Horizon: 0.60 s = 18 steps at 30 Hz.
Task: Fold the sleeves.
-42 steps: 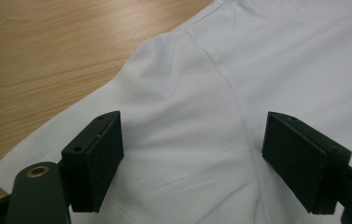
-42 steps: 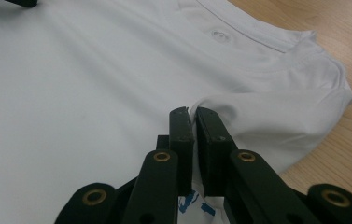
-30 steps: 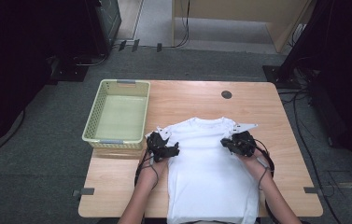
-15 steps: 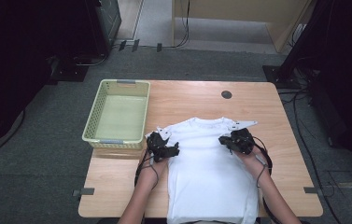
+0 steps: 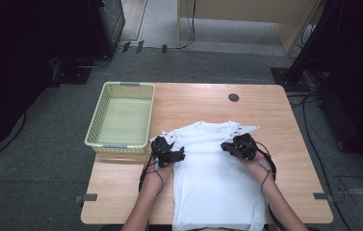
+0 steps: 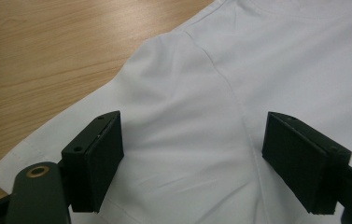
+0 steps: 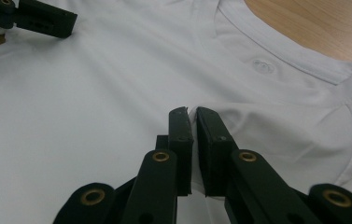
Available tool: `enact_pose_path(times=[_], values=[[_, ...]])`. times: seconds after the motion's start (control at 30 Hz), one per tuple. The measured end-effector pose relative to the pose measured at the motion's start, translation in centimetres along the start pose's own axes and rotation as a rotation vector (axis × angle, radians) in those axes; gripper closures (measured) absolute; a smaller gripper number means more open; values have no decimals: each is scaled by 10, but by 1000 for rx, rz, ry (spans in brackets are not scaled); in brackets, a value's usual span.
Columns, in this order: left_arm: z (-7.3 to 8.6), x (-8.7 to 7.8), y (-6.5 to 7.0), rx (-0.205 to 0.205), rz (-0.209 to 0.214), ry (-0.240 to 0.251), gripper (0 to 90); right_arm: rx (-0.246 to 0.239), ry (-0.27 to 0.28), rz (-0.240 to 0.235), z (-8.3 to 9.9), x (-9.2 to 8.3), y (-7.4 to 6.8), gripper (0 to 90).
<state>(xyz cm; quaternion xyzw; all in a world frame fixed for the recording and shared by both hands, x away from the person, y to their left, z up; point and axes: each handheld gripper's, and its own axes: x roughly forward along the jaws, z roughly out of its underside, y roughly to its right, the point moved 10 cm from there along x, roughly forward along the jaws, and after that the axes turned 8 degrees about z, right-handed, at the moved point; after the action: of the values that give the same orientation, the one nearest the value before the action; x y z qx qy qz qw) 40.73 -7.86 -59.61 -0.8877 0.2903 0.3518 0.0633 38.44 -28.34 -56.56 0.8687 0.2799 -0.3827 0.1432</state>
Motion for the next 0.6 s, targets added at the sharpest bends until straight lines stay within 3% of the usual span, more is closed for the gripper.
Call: enact_pose_path(times=[0.2, 0.6], values=[[0, 0, 0, 0, 0, -1, 208, 5, 3, -13, 2, 2, 0, 800], [0, 0, 0, 0, 0, 0, 208, 66, 66, -42, -8, -17, 8, 669]])
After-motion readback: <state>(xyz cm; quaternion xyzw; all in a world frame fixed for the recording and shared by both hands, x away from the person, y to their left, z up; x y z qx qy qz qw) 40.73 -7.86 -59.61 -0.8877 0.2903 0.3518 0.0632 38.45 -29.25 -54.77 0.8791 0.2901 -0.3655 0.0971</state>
